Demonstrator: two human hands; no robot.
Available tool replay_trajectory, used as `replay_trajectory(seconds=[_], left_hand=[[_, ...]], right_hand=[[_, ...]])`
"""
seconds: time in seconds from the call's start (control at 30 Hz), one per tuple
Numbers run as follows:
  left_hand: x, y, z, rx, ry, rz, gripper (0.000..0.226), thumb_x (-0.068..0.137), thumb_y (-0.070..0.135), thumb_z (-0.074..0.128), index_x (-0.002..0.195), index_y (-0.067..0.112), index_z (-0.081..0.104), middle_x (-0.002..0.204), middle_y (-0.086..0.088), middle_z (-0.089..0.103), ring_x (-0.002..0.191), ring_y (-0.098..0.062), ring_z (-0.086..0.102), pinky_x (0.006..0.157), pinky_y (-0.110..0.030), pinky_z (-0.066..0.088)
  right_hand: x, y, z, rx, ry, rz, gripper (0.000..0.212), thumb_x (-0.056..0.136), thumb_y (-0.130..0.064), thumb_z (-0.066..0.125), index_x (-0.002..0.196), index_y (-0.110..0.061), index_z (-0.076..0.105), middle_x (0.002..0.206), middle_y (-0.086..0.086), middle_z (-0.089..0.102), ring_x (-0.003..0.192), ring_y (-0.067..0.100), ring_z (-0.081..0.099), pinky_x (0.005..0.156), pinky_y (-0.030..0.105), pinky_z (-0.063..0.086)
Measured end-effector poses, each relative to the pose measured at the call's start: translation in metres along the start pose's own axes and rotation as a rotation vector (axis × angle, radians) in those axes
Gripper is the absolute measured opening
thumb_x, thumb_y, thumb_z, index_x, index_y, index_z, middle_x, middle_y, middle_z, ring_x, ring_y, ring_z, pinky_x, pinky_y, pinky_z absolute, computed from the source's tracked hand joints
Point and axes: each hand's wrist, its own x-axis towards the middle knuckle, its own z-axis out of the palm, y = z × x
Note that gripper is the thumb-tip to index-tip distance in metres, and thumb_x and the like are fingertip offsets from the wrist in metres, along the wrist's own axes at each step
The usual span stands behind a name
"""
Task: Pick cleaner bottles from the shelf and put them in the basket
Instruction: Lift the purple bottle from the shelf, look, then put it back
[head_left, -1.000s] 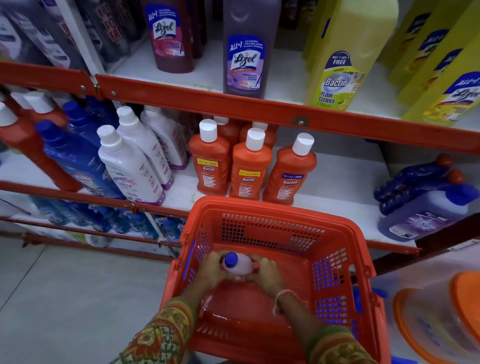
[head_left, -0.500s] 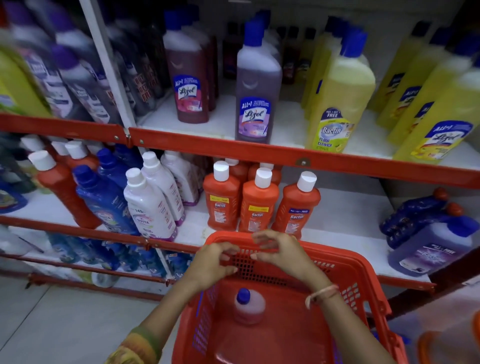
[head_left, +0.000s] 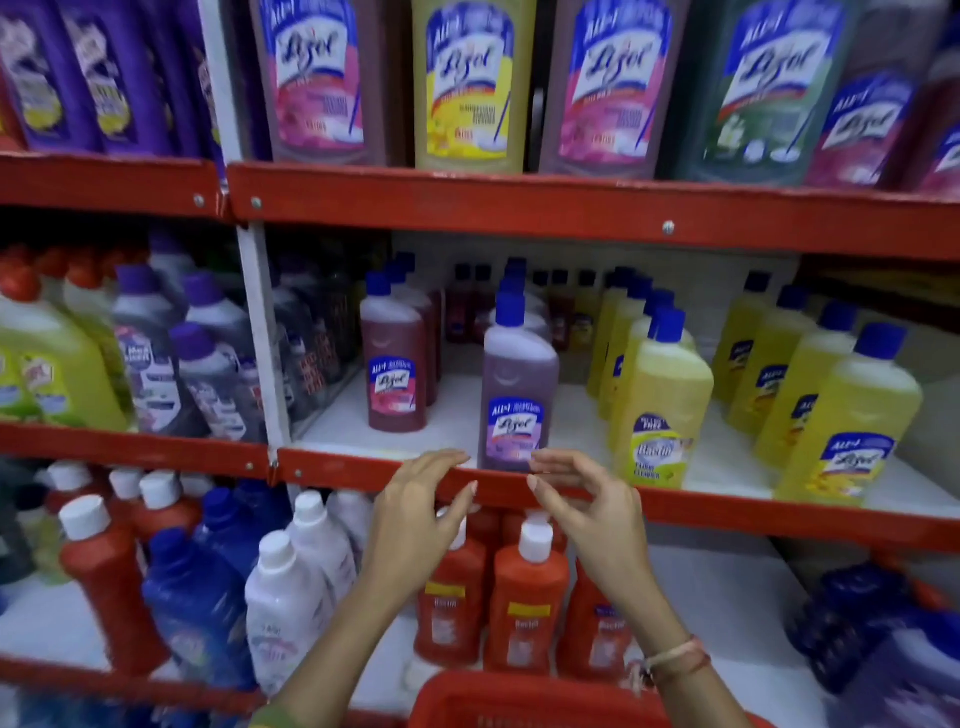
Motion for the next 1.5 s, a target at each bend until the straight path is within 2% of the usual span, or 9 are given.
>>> replay_trajectory(seconds=[0.13, 0.27, 0.33, 0.47, 0.6, 0.8, 1.03, 1.27, 1.5], left_hand=[[0.017, -0.010, 0.007, 0.044, 0.009, 0.009, 0.031, 0.085, 0.023, 0.067, 0.115, 0.018, 0.064, 0.120, 0.000, 0.066, 0.114, -0.017, 0.057, 0.097, -0.032, 0.045], [0.029, -0.026, 0.016, 0.170, -0.094, -0.026, 0.032, 0.094, 0.032, 0.053, 0.123, 0.021, 0.058, 0.132, 0.001, 0.059, 0.125, -0.016, 0.049, 0.112, -0.040, 0.031], [0.032, -0.036, 0.020, 0.230, -0.179, -0.065, 0.034, 0.098, 0.038, 0.041, 0.128, 0.028, 0.053, 0.137, 0.009, 0.054, 0.130, -0.009, 0.042, 0.115, -0.040, 0.020], [0.036, -0.048, 0.028, 0.269, -0.251, -0.092, 0.034, 0.099, 0.041, 0.034, 0.124, 0.031, 0.054, 0.132, 0.013, 0.058, 0.125, -0.008, 0.046, 0.116, -0.041, 0.018], [0.036, -0.058, 0.035, 0.346, -0.315, -0.119, 0.040, 0.099, 0.047, 0.027, 0.126, 0.031, 0.051, 0.134, 0.012, 0.056, 0.127, -0.006, 0.043, 0.118, -0.043, 0.008], [0.032, -0.066, 0.038, 0.359, -0.309, -0.072, 0.039, 0.099, 0.047, 0.025, 0.128, 0.035, 0.048, 0.137, 0.016, 0.051, 0.130, -0.004, 0.038, 0.118, -0.043, 0.002], [0.030, -0.070, 0.040, 0.323, -0.265, -0.066, 0.039, 0.099, 0.047, 0.028, 0.128, 0.035, 0.051, 0.136, 0.015, 0.055, 0.130, -0.005, 0.040, 0.118, -0.042, 0.000], [0.028, -0.071, 0.044, 0.314, -0.235, -0.064, 0.038, 0.098, 0.046, 0.031, 0.127, 0.035, 0.053, 0.137, 0.012, 0.054, 0.130, -0.006, 0.041, 0.118, -0.042, 0.002], [0.024, -0.065, 0.044, 0.301, -0.204, -0.082, 0.040, 0.099, 0.044, 0.032, 0.133, 0.032, 0.047, 0.141, 0.009, 0.051, 0.134, -0.010, 0.038, 0.118, -0.044, 0.002]], right_hand=[[0.014, -0.003, 0.004, 0.004, 0.183, -0.032, 0.028, 0.082, -0.005, 0.076, 0.105, -0.019, 0.069, 0.100, -0.007, 0.073, 0.090, -0.008, 0.067, 0.067, 0.004, 0.052], [0.040, -0.002, 0.009, -0.023, 0.168, 0.040, 0.056, 0.078, -0.015, 0.081, 0.127, -0.018, 0.054, 0.120, -0.006, 0.061, 0.109, 0.006, 0.059, 0.091, 0.027, 0.053], [0.056, 0.002, 0.012, -0.029, 0.072, 0.098, 0.070, 0.076, -0.019, 0.083, 0.134, -0.016, 0.046, 0.124, -0.007, 0.057, 0.112, 0.008, 0.056, 0.094, 0.029, 0.050], [0.082, 0.013, 0.023, 0.207, -0.083, 0.320, 0.064, 0.071, -0.024, 0.083, 0.125, -0.006, 0.054, 0.102, -0.004, 0.071, 0.082, 0.004, 0.072, 0.064, 0.014, 0.057], [0.090, 0.027, 0.032, 0.237, -0.121, 0.384, 0.069, 0.054, -0.042, 0.084, 0.111, -0.012, 0.062, 0.096, 0.001, 0.075, 0.077, 0.010, 0.075, 0.057, 0.017, 0.057], [0.085, 0.037, 0.043, 0.274, 0.012, 0.277, 0.076, 0.047, -0.049, 0.087, 0.112, -0.019, 0.061, 0.098, -0.001, 0.075, 0.079, 0.009, 0.075, 0.058, 0.018, 0.058], [0.069, 0.005, 0.033, 0.248, 0.119, 0.025, 0.052, 0.058, -0.037, 0.088, 0.104, -0.032, 0.064, 0.092, -0.003, 0.077, 0.083, 0.011, 0.074, 0.064, 0.019, 0.059], [0.028, -0.058, 0.016, 0.089, 0.356, -0.155, 0.047, 0.064, -0.065, 0.078, 0.100, -0.041, 0.062, 0.092, -0.011, 0.075, 0.085, 0.010, 0.073, 0.064, 0.026, 0.062], [-0.007, -0.096, 0.010, -0.266, 0.684, -0.349, 0.054, 0.069, -0.048, 0.078, 0.106, -0.011, 0.063, 0.086, -0.005, 0.066, 0.070, 0.012, 0.063, 0.057, 0.009, 0.049]])
